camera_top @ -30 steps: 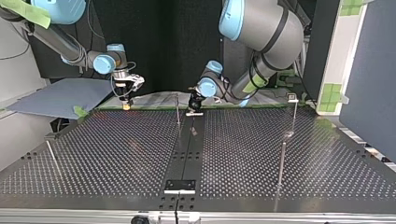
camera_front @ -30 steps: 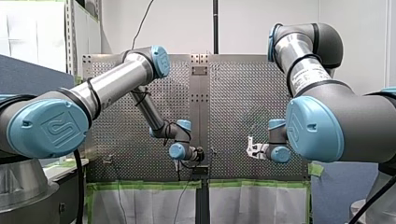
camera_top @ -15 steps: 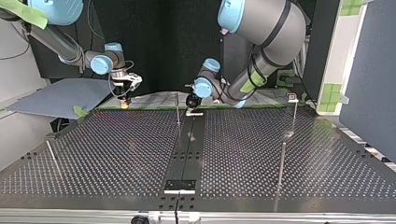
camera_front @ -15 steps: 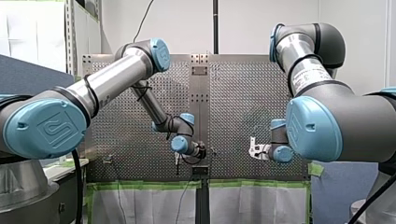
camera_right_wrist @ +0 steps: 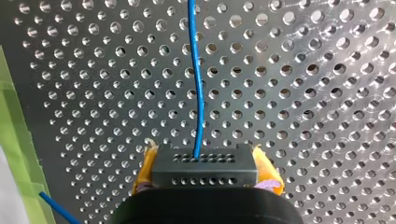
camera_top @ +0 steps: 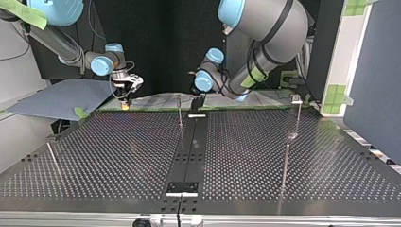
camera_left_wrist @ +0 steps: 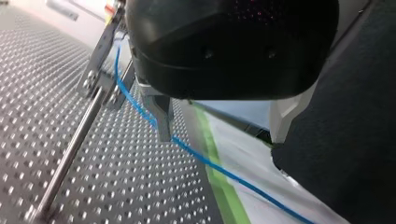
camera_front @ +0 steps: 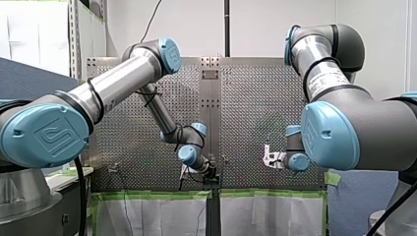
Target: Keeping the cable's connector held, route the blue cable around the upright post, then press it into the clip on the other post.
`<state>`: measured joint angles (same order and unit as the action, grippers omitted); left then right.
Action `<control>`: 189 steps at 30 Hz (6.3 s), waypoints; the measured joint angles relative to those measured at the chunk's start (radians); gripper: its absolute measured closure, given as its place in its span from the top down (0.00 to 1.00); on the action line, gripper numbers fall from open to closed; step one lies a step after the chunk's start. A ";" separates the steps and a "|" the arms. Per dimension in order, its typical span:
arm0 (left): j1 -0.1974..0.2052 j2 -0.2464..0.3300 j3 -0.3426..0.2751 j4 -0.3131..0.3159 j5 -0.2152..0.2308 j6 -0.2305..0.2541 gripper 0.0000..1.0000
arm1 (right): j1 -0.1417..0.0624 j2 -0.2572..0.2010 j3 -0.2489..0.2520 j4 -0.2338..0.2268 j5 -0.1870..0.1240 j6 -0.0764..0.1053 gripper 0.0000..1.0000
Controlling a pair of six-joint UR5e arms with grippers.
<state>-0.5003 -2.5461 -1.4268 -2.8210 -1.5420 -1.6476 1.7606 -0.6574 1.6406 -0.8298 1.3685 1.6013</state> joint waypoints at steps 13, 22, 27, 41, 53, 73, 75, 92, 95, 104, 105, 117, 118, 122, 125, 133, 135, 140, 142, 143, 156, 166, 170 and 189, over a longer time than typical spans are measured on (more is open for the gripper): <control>-0.030 0.041 -0.001 0.055 -0.049 0.008 1.00 | 0.001 0.000 0.000 0.007 -0.002 -0.003 0.00; -0.028 0.063 -0.028 0.128 -0.078 -0.019 1.00 | 0.001 0.000 0.000 0.007 -0.004 -0.003 0.00; -0.025 0.087 -0.063 0.164 -0.051 -0.034 1.00 | 0.002 0.000 0.000 0.008 -0.005 -0.003 0.00; -0.053 0.092 -0.117 0.199 -0.022 -0.022 1.00 | 0.000 0.000 0.000 0.013 -0.005 -0.003 0.00; -0.057 0.093 -0.118 0.203 -0.021 -0.021 1.00 | 0.000 0.001 0.000 0.012 -0.007 0.000 0.00; -0.080 0.164 -0.188 0.260 -0.071 -0.021 1.00 | 0.000 0.000 0.000 0.012 -0.009 -0.002 0.00; -0.083 0.179 -0.203 0.274 -0.086 -0.035 1.00 | 0.000 0.000 0.000 0.012 -0.009 -0.002 0.00; -0.084 0.329 -0.353 0.261 -0.235 -0.167 1.00 | 0.000 0.001 0.000 0.014 -0.009 0.002 0.00; -0.087 0.355 -0.379 0.251 -0.261 -0.167 1.00 | 0.000 0.000 0.000 0.014 -0.009 0.003 0.00; -0.102 0.430 -0.455 0.223 -0.315 -0.153 1.00 | 0.000 0.000 0.000 0.017 -0.009 0.003 0.00; -0.104 0.438 -0.462 0.221 -0.319 -0.152 1.00 | 0.000 0.000 0.000 0.017 -0.009 0.003 0.00; -0.127 0.544 -0.568 0.225 -0.333 -0.156 1.00 | 0.000 0.001 0.000 0.017 -0.010 0.003 0.00; -0.129 0.555 -0.579 0.225 -0.333 -0.157 1.00 | 0.000 0.001 0.000 0.017 -0.010 0.003 0.00; -0.135 0.591 -0.615 0.226 -0.337 -0.154 1.00 | 0.001 0.001 0.000 0.017 -0.010 0.003 0.00; -0.138 0.618 -0.642 0.228 -0.344 -0.154 1.00 | 0.002 0.001 0.000 0.017 -0.011 0.003 0.00; -0.142 0.681 -0.705 0.231 -0.348 -0.156 1.00 | 0.007 0.001 0.000 0.015 -0.010 -0.001 0.00; -0.142 0.695 -0.720 0.231 -0.348 -0.156 1.00 | 0.007 0.001 0.000 0.015 -0.010 -0.002 0.00; -0.143 0.737 -0.761 0.236 -0.349 -0.158 1.00 | 0.009 0.001 0.000 0.015 -0.010 -0.005 0.00; -0.143 0.754 -0.779 0.239 -0.349 -0.157 1.00 | 0.010 0.001 0.000 0.015 -0.010 -0.006 0.00; -0.143 0.762 -0.786 0.240 -0.349 -0.157 1.00 | 0.010 0.001 0.000 0.015 -0.010 -0.006 0.00; -0.141 0.804 -0.811 0.242 -0.349 -0.156 1.00 | 0.012 0.001 0.000 0.014 -0.011 -0.007 0.00; -0.141 0.805 -0.811 0.242 -0.349 -0.156 1.00 | 0.012 0.001 0.000 0.013 -0.011 -0.007 0.00; -0.141 0.805 -0.811 0.242 -0.349 -0.156 1.00 | 0.012 0.001 0.000 0.014 -0.011 -0.007 0.00; -0.141 0.805 -0.811 0.242 -0.349 -0.156 1.00 | 0.012 0.001 0.000 0.013 -0.011 -0.007 0.00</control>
<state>-0.6416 -1.7413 -2.2377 -2.5788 -1.8906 -1.8039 1.7725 -0.6560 1.6408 -0.8163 1.3577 1.5941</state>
